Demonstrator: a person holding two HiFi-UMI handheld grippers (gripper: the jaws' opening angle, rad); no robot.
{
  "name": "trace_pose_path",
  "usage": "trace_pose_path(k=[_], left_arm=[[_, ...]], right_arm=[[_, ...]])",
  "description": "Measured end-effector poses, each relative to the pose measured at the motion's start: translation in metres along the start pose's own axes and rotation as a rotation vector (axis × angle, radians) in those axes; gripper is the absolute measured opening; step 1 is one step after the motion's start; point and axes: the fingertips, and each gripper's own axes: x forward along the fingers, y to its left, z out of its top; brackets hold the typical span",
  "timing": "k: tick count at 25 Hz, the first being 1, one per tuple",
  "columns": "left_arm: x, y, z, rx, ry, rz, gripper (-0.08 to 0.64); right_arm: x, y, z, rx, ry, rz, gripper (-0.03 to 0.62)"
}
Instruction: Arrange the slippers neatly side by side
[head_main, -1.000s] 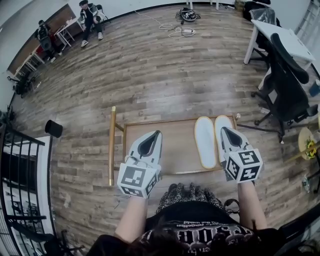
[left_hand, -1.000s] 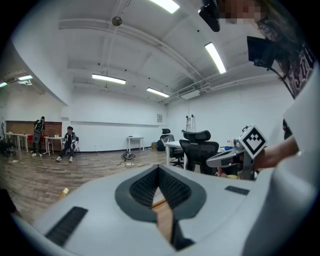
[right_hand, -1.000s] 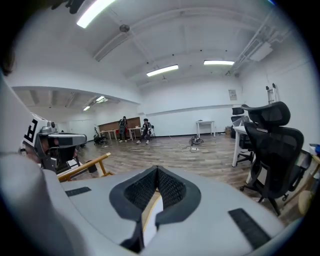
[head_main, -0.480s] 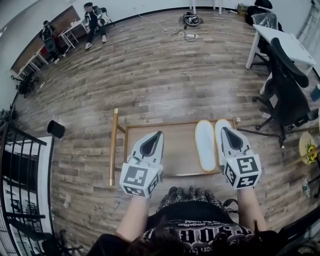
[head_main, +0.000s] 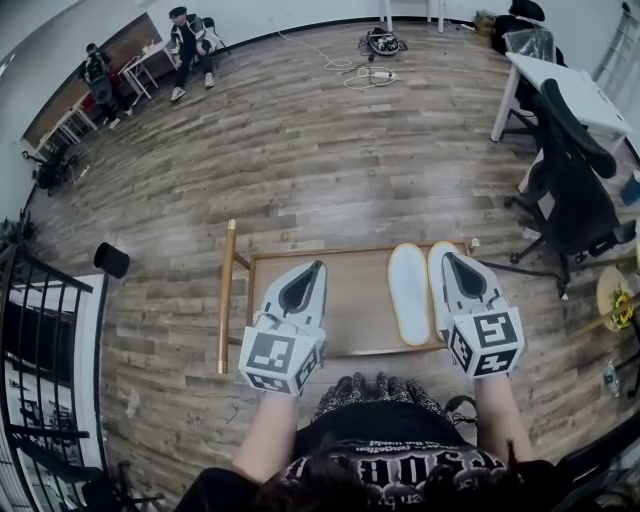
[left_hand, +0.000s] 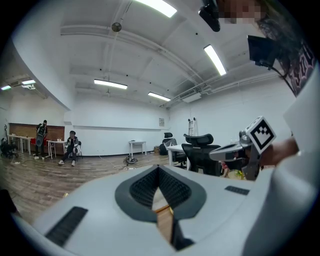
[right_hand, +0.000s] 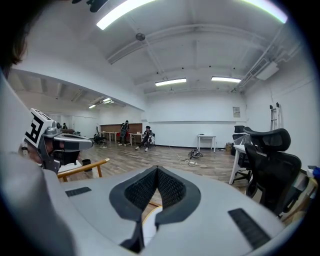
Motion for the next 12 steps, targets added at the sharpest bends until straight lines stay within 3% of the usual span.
trace_pose_path(k=[12], left_arm=[[-0.0051, 0.0034, 0.0016, 0.006, -0.001, 0.002, -0.009]], right_arm=[[-0.0006, 0.0024, 0.0017, -0.002, -0.001, -0.006, 0.003]])
